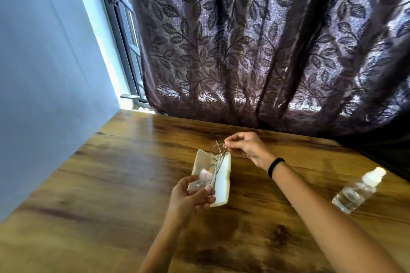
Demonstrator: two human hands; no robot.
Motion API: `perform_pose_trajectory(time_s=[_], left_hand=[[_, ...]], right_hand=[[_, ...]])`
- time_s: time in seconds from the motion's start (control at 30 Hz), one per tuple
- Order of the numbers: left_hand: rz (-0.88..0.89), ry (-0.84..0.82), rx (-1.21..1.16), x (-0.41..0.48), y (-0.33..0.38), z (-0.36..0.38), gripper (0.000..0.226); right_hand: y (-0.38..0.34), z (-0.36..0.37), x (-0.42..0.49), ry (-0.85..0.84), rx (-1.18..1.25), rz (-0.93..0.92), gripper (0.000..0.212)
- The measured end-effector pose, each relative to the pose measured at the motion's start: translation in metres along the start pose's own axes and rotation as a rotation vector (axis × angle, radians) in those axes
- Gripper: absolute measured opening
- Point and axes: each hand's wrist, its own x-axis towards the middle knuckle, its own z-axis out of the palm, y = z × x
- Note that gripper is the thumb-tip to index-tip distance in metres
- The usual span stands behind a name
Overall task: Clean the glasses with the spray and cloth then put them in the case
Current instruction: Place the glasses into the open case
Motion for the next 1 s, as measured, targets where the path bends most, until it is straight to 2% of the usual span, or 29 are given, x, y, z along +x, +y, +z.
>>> perform_pose_trajectory(time_s=[0.1,0.2,0.33,0.47,0.57,0.83,1.0], left_hand=[[0.02,-0.013,0.136,-0.001,-0.01,0.008,0.049],[0.033,-0.013,0.214,0.0,-0.016,0.012,0.036],[0.045,0.026,0.333,0.001,-0.016,0.014,0.029],[0.104,0.101,0.545,0.002,-0.016,0.016,0.039],[0.158,0.135,0.687,0.0,-0.016,0.015,0.043],[0.342,0.114,1.073,-0.001,-0.009,0.011,0.051],[0.395,0.1,1.227,0.001,-0.007,0.01,0.056]], right_hand=[[-0.001,0.005,0.006,-0.036,-0.114,0.023,0.005],[-0.002,0.007,0.01,-0.017,-0.232,0.003,0.02],[0.0,0.001,0.01,-0.012,-0.276,0.002,0.02],[0.009,-0.009,0.009,0.004,-0.272,0.012,0.02],[0.016,-0.015,0.006,0.011,-0.247,0.004,0.008],[0.032,-0.034,-0.006,0.008,-0.185,0.032,0.01],[0.032,-0.032,-0.009,0.02,-0.2,0.023,0.008]])
